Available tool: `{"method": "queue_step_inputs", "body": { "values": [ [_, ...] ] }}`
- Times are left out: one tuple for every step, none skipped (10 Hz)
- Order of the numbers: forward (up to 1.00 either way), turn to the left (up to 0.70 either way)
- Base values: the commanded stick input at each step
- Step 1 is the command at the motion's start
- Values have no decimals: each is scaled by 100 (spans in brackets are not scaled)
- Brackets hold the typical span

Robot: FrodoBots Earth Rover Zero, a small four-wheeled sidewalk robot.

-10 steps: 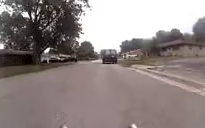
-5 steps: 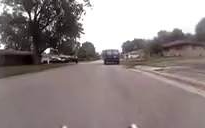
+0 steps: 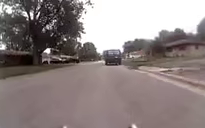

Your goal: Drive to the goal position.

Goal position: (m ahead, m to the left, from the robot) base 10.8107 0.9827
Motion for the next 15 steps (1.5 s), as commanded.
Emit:
{"method": "queue_step_inputs", "body": {
  "values": [
    [100,0],
    [100,0],
    [100,0],
    [100,0],
    [100,-2],
    [100,-2],
    [100,-2],
    [100,-2],
    [100,-2],
    [100,-2],
    [100,-2],
    [100,-2],
    [100,-2],
    [100,-2],
    [100,-3]
  ]
}}
